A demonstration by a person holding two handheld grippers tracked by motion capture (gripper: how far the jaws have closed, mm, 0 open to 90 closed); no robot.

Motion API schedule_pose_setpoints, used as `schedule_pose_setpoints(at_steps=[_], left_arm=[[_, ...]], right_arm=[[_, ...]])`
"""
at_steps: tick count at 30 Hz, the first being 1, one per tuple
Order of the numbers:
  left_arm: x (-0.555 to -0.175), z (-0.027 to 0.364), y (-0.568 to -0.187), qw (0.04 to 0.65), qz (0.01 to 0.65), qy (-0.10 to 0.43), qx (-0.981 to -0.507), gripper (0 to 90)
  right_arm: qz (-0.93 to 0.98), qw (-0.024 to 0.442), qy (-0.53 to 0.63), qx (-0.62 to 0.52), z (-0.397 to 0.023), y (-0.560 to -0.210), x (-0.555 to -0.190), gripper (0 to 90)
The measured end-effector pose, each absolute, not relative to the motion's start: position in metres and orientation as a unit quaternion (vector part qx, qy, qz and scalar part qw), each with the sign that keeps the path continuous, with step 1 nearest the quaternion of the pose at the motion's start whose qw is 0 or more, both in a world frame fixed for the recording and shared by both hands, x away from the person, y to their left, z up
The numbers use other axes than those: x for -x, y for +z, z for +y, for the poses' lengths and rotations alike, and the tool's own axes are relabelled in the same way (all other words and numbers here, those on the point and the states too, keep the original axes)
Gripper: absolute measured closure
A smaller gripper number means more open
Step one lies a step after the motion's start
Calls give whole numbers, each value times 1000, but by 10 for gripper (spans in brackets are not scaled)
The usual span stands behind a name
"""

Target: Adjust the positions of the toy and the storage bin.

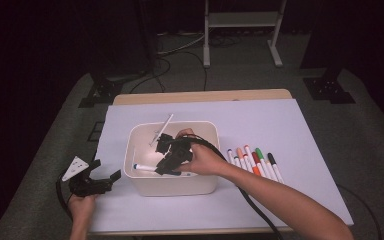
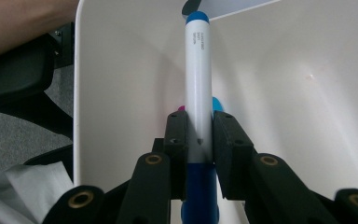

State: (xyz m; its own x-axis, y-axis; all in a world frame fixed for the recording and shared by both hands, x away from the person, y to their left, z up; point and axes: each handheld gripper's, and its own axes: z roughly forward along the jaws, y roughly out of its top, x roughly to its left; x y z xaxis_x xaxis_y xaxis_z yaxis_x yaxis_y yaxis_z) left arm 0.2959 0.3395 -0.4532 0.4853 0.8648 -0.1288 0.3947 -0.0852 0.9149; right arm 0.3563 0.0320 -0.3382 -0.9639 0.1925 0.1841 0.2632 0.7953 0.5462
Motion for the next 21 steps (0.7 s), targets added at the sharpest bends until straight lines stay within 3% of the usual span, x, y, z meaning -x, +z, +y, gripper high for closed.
schedule_pose_setpoints(at_steps=[9,21], left_arm=[[-296,340,-453,505,451,231,-699,0],[-296,339,-453,500,449,233,-702,0]], right_arm=[[-949,51,-287,122,27,-334,-355,677],[-929,22,-332,163,-34,-294,-355,620]])
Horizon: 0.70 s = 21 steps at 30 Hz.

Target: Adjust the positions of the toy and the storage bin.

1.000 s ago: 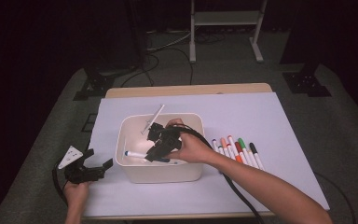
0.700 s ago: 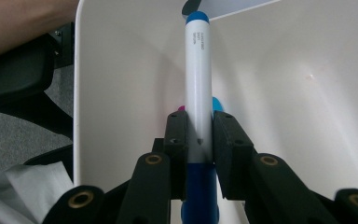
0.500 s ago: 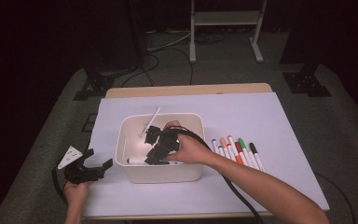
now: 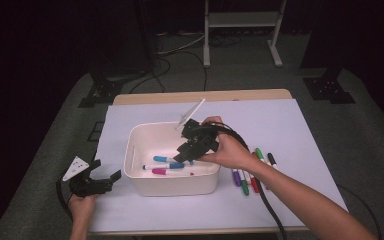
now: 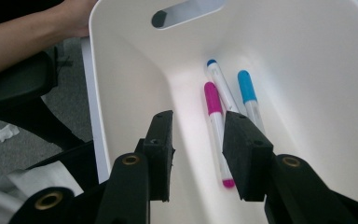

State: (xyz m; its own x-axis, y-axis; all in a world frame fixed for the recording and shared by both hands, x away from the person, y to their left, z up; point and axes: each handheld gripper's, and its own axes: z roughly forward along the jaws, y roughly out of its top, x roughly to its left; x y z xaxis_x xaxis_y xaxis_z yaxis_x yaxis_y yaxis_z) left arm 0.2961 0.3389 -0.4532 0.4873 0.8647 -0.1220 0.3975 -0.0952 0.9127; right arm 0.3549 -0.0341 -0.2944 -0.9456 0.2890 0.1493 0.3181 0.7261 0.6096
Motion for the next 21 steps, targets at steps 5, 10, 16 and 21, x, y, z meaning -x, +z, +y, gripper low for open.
schedule_pose_setpoints(at_steps=[5,10,16,21], left_arm=[[-296,339,-453,500,448,235,-703,0],[-296,338,-453,498,448,236,-704,0],[-296,338,-453,497,449,235,-704,0],[-296,338,-453,496,450,234,-705,0]], right_arm=[[-920,9,-346,182,-65,-285,-355,607],[-912,-1,-355,205,-96,-279,-354,596],[-897,-11,-368,243,-138,-277,-353,578],[-884,-20,-374,278,-174,-282,-353,548]])
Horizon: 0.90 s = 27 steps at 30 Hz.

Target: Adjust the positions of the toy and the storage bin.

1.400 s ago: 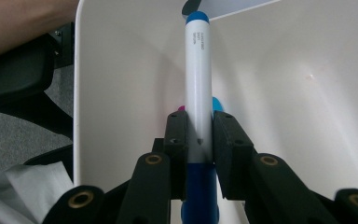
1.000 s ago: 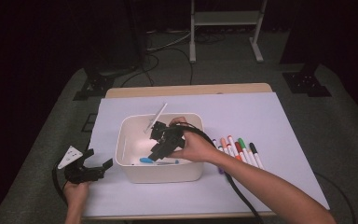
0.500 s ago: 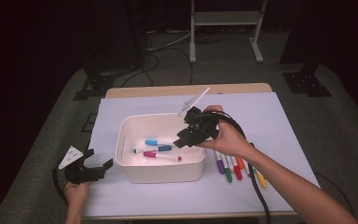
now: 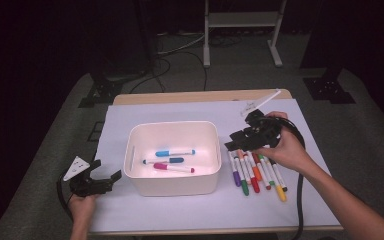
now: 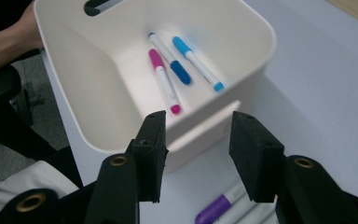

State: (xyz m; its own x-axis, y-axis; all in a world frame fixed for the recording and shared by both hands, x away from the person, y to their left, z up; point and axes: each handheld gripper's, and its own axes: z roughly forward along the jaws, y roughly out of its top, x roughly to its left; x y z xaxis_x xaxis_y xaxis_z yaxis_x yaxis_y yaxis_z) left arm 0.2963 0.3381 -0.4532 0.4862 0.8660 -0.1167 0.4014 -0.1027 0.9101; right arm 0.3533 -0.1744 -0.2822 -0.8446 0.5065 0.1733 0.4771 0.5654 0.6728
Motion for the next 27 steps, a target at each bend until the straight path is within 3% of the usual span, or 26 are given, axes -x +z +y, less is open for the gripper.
schedule_pose_setpoints(at_steps=[13,27], left_arm=[[-296,338,-453,496,447,237,-705,0],[-296,338,-453,495,447,238,-706,0]], right_arm=[[857,35,372,-354,-243,-322,-353,504],[842,34,353,-405,-280,-371,-352,508]])
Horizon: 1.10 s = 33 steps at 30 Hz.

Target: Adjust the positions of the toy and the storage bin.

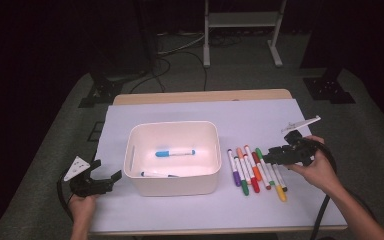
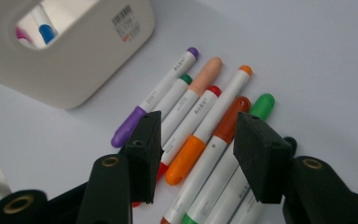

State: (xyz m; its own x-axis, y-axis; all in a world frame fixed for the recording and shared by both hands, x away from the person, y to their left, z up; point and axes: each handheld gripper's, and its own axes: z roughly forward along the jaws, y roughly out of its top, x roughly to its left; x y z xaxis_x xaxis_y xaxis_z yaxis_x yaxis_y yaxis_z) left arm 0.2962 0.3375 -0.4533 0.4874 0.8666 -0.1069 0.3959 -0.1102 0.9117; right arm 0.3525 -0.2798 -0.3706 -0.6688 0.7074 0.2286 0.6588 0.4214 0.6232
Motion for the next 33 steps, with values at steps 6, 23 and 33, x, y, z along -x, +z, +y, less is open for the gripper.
schedule_pose_setpoints(at_steps=[6,23,33], left_arm=[[-296,337,-453,495,447,238,-706,0],[-296,337,-453,496,446,238,-706,0],[-296,337,-453,497,446,239,-705,0]], right_arm=[[842,33,339,-418,-285,-388,-352,517],[833,63,297,-462,-302,-422,-346,584],[829,76,282,-477,-311,-435,-341,624]])
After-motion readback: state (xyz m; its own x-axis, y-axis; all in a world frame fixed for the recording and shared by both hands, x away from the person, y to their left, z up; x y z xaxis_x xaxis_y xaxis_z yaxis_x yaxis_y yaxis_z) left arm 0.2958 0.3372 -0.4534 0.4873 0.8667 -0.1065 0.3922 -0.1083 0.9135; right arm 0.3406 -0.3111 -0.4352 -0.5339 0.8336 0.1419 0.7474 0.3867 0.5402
